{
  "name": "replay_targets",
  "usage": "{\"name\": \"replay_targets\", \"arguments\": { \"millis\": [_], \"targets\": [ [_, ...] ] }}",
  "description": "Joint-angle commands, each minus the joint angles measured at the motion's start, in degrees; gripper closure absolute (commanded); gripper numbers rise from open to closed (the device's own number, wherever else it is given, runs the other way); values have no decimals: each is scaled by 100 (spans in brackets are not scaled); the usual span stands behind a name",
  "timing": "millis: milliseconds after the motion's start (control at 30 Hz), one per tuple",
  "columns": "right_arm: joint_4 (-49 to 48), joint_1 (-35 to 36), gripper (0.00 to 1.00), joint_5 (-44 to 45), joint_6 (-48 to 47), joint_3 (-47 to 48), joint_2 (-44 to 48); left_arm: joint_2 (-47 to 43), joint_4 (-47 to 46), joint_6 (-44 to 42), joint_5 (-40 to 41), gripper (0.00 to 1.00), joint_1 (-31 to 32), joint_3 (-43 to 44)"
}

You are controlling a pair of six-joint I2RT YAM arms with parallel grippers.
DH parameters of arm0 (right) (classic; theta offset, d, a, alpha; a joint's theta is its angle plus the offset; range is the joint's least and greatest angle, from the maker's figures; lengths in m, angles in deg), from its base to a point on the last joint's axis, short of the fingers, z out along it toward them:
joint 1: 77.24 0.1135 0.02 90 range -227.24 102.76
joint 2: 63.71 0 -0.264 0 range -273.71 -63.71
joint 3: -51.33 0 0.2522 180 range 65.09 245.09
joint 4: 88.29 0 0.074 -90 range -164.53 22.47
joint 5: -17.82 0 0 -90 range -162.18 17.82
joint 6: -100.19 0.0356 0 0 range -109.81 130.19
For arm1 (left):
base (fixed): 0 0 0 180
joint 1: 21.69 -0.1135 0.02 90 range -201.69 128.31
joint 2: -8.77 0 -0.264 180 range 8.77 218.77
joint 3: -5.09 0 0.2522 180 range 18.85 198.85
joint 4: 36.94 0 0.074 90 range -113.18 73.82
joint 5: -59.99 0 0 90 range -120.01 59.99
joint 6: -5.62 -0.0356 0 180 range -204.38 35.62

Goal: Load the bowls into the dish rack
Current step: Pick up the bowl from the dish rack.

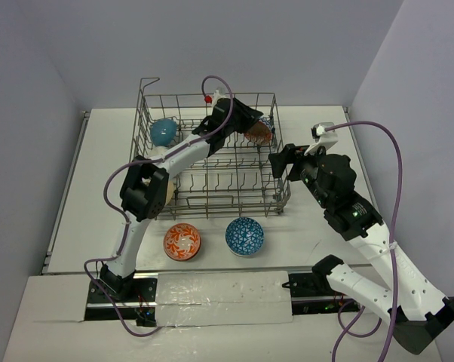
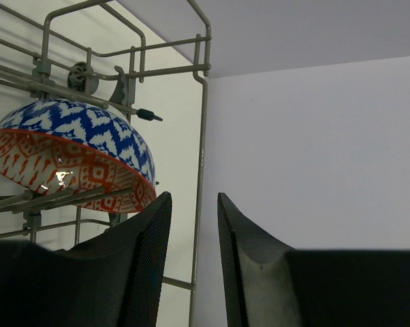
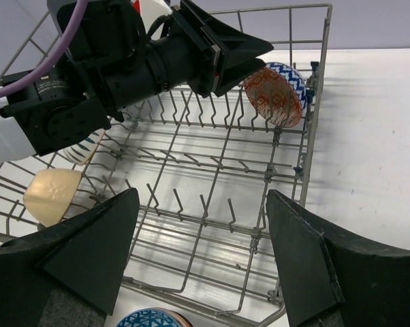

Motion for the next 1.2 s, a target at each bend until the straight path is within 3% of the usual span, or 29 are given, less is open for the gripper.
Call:
{"name": "replay_targets", "arguments": {
  "millis": [0,1167],
  "targets": [
    [-243,-44,17,22,47,-4,43,-262,-107,-122,61,61,21,-22],
    [-243,-53,17,110,56,-12,26,239,148,-44,-97,62,21,162]
  ]
}}
